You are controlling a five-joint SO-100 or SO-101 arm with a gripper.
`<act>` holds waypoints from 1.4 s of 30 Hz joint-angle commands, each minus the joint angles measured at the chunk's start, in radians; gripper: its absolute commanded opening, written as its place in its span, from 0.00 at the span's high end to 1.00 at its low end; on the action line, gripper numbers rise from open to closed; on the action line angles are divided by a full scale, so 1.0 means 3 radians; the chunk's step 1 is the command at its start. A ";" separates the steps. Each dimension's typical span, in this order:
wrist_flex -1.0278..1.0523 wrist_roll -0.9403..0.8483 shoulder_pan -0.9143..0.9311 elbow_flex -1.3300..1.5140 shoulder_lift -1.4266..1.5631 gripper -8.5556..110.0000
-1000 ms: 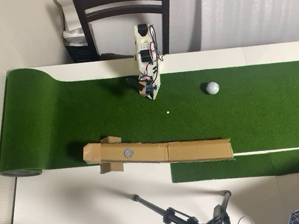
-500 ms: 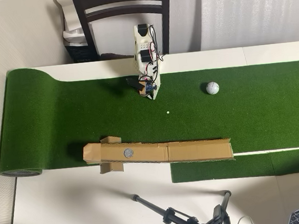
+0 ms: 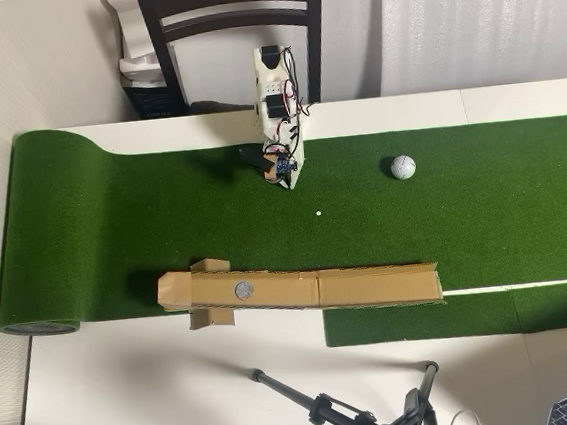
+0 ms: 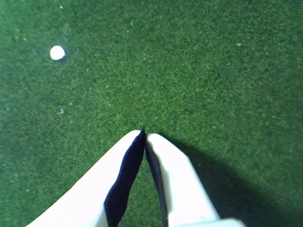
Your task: Pick up the golf ball and place it on the gray mark at the back.
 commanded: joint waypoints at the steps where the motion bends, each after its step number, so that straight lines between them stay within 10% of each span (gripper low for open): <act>1: 0.0010 -0.0010 0.0036 0.0261 0.0302 0.92; 17: -0.0026 -0.0026 -0.0010 0.0210 0.0307 0.92; 31: -0.0169 -0.0312 -0.0726 -0.0910 0.0256 0.62; 42: -0.0286 -0.0547 -0.0757 -0.1427 -0.0118 0.61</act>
